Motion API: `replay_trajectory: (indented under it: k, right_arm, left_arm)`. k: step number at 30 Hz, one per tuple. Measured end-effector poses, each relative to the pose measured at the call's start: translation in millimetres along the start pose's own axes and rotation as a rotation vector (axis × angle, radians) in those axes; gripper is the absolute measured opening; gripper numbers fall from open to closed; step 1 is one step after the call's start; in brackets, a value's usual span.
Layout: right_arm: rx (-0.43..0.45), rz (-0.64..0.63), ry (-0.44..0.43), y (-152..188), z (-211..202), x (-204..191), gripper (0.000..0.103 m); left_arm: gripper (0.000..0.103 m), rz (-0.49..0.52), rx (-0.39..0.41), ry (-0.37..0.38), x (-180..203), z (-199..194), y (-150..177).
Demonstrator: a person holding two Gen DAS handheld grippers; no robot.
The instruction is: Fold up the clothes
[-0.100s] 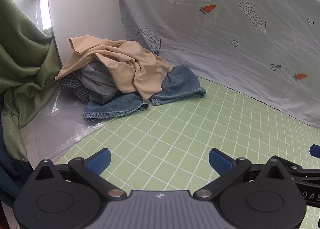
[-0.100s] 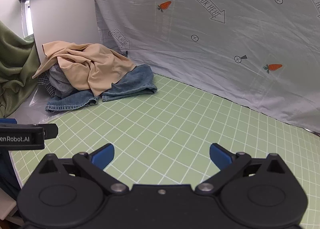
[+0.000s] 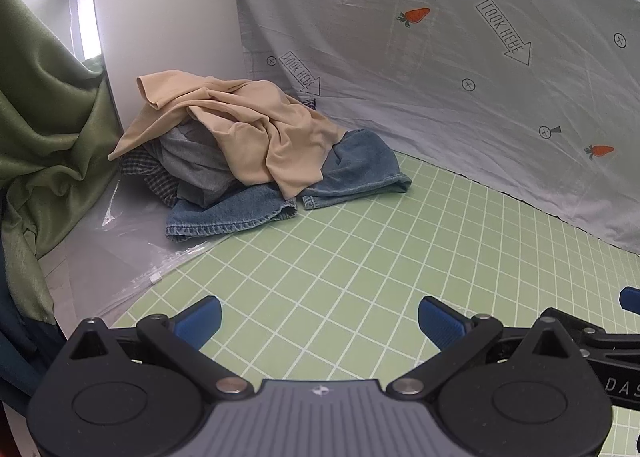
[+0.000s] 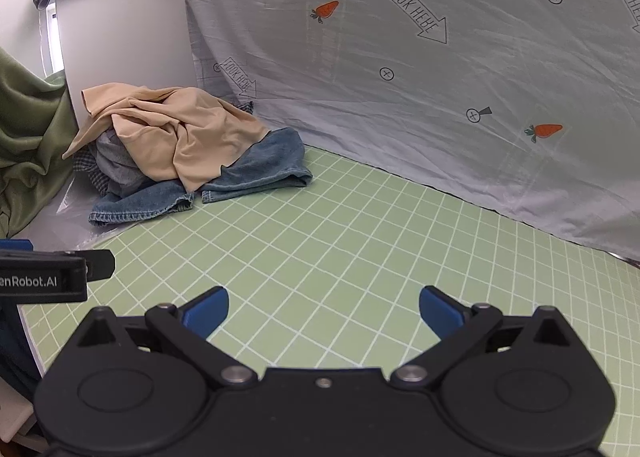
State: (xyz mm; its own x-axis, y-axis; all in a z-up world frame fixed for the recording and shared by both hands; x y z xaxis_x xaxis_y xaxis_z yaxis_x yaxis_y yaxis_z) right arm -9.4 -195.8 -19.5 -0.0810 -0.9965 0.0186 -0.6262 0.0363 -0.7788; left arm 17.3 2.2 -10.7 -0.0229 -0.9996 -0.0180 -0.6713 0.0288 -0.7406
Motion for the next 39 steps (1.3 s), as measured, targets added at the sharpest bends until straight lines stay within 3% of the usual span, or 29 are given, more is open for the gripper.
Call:
replay_trajectory:
  k: [39]
  right_arm:
    - [-0.019, -0.013, -0.012, 1, 3, -1, 0.103]
  left_arm:
    - [0.103, -0.004, -0.039, -0.001, 1, 13, 2]
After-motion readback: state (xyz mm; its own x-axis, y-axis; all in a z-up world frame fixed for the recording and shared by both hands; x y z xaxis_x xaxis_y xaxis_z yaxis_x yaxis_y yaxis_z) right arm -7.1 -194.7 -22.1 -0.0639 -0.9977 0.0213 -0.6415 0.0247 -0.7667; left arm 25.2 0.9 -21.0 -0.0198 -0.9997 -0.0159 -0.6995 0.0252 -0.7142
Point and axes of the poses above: each gripper's, at about its wrist camera, not at the fingertips, and z roughly the way its jaws point, x to its right, y to its underside, the point moved 2 cm from there along z, roughly the way its jaws point
